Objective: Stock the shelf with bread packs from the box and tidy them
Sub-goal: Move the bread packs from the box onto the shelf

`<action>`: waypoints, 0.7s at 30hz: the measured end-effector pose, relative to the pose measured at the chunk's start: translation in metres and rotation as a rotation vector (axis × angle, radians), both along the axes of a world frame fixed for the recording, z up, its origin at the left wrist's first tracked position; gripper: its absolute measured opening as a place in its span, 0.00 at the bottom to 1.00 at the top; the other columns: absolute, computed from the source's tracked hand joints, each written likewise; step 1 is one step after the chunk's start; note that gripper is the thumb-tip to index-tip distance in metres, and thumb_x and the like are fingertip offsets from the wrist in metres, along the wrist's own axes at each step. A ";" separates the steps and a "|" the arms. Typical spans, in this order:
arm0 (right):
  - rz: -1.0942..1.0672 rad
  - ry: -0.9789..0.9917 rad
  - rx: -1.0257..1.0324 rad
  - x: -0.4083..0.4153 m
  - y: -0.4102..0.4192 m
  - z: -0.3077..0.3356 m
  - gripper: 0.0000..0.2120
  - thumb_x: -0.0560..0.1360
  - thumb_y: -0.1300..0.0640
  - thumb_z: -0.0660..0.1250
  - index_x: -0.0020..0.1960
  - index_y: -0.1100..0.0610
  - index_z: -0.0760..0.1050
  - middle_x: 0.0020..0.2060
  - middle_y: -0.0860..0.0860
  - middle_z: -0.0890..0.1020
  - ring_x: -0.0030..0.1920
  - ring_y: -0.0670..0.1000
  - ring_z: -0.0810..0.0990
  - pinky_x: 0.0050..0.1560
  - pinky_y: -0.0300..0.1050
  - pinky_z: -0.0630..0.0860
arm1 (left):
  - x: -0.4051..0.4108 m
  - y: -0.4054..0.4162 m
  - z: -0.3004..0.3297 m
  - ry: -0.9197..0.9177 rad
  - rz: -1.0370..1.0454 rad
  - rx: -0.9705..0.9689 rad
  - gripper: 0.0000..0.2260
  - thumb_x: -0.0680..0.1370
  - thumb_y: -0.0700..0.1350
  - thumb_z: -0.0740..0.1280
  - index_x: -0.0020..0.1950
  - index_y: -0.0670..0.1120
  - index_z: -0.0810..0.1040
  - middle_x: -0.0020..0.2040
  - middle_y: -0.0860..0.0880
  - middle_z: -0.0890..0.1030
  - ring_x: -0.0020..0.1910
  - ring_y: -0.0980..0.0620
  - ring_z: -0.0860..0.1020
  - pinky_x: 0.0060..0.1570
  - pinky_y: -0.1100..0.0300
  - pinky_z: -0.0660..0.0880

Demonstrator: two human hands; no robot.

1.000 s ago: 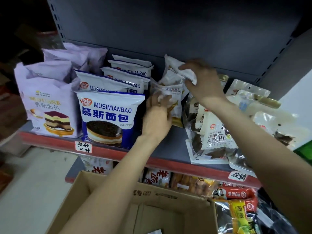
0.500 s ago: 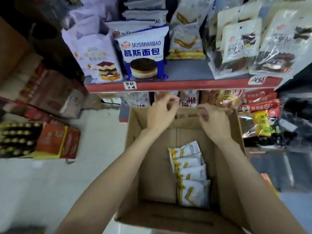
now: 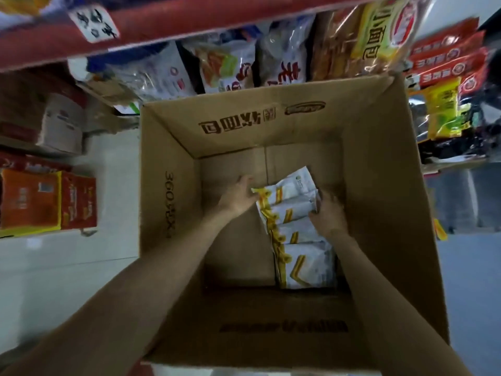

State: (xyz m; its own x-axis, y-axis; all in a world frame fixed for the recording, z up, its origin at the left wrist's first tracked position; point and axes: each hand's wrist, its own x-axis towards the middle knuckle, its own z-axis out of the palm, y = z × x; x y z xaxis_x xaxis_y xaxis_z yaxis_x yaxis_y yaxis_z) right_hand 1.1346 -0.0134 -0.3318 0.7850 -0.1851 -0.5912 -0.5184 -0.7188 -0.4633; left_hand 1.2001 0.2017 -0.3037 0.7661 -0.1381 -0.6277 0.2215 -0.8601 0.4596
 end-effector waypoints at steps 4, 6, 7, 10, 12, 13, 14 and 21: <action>-0.050 -0.011 0.203 0.000 -0.008 -0.041 0.35 0.73 0.61 0.70 0.74 0.61 0.56 0.67 0.60 0.69 0.66 0.61 0.69 0.61 0.51 0.68 | 0.015 -0.024 -0.053 0.071 -0.076 0.006 0.30 0.78 0.51 0.65 0.76 0.47 0.58 0.72 0.43 0.65 0.68 0.43 0.67 0.57 0.58 0.67; -0.098 0.037 0.289 0.003 -0.013 -0.059 0.36 0.71 0.60 0.72 0.73 0.61 0.57 0.68 0.58 0.69 0.67 0.60 0.69 0.62 0.50 0.68 | 0.023 -0.035 -0.072 0.117 -0.133 0.077 0.32 0.77 0.54 0.65 0.76 0.46 0.56 0.73 0.42 0.63 0.69 0.42 0.65 0.57 0.57 0.66; -0.102 0.049 0.311 0.004 -0.014 -0.065 0.37 0.71 0.59 0.73 0.73 0.61 0.57 0.68 0.58 0.68 0.68 0.59 0.68 0.64 0.51 0.67 | 0.026 -0.038 -0.078 0.138 -0.161 0.105 0.33 0.77 0.55 0.65 0.76 0.45 0.56 0.74 0.42 0.63 0.70 0.42 0.65 0.56 0.57 0.66; -0.049 0.090 0.331 0.007 -0.019 -0.074 0.40 0.68 0.57 0.75 0.73 0.60 0.58 0.69 0.56 0.67 0.70 0.57 0.66 0.67 0.50 0.65 | 0.035 -0.040 -0.093 0.176 -0.266 0.140 0.36 0.74 0.60 0.68 0.75 0.46 0.60 0.73 0.44 0.66 0.70 0.43 0.66 0.59 0.57 0.66; 0.007 0.117 0.300 0.008 -0.021 -0.073 0.37 0.67 0.55 0.76 0.70 0.58 0.64 0.65 0.56 0.72 0.66 0.57 0.70 0.63 0.49 0.68 | 0.040 -0.037 -0.097 0.213 -0.328 0.153 0.35 0.71 0.64 0.69 0.72 0.49 0.67 0.69 0.48 0.72 0.67 0.45 0.71 0.57 0.57 0.68; 0.035 0.103 0.274 0.007 -0.021 -0.070 0.32 0.66 0.54 0.77 0.66 0.58 0.69 0.61 0.55 0.75 0.63 0.57 0.73 0.61 0.49 0.70 | 0.041 -0.036 -0.096 0.227 -0.375 0.178 0.32 0.70 0.65 0.68 0.68 0.49 0.71 0.66 0.49 0.75 0.64 0.46 0.73 0.55 0.57 0.69; 0.053 0.070 0.254 0.006 -0.020 -0.066 0.27 0.66 0.53 0.77 0.61 0.57 0.73 0.57 0.55 0.78 0.60 0.56 0.75 0.59 0.51 0.72 | 0.040 -0.035 -0.097 0.232 -0.417 0.192 0.28 0.71 0.65 0.68 0.64 0.48 0.75 0.62 0.48 0.77 0.60 0.46 0.75 0.51 0.58 0.69; 0.057 -0.099 0.320 -0.007 -0.010 -0.011 0.18 0.71 0.57 0.72 0.59 0.54 0.72 0.42 0.46 0.79 0.45 0.49 0.78 0.43 0.43 0.71 | 0.019 -0.011 -0.060 0.041 -0.173 -0.005 0.19 0.75 0.54 0.69 0.59 0.43 0.74 0.56 0.44 0.79 0.56 0.44 0.77 0.46 0.57 0.69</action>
State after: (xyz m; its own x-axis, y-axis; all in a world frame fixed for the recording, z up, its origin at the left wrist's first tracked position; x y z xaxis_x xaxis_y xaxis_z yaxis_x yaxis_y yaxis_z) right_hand 1.1276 -0.0236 -0.3428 0.8451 0.0438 -0.5327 -0.4226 -0.5554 -0.7162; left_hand 1.2186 0.1902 -0.3633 0.7044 -0.2685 -0.6570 0.0895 -0.8847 0.4575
